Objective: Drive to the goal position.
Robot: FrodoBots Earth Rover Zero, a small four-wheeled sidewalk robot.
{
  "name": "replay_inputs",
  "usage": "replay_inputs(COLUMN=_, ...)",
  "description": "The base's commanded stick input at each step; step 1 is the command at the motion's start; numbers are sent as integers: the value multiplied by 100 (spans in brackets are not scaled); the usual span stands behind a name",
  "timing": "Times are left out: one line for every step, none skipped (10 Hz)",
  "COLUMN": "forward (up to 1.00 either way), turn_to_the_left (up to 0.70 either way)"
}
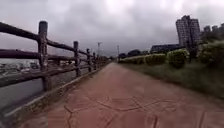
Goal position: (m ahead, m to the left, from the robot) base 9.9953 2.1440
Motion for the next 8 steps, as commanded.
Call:
replay_inputs(forward=100, turn_to_the_left=0)
replay_inputs(forward=100, turn_to_the_left=0)
replay_inputs(forward=100, turn_to_the_left=0)
replay_inputs(forward=100, turn_to_the_left=0)
replay_inputs(forward=100, turn_to_the_left=0)
replay_inputs(forward=100, turn_to_the_left=0)
replay_inputs(forward=100, turn_to_the_left=0)
replay_inputs(forward=100, turn_to_the_left=0)
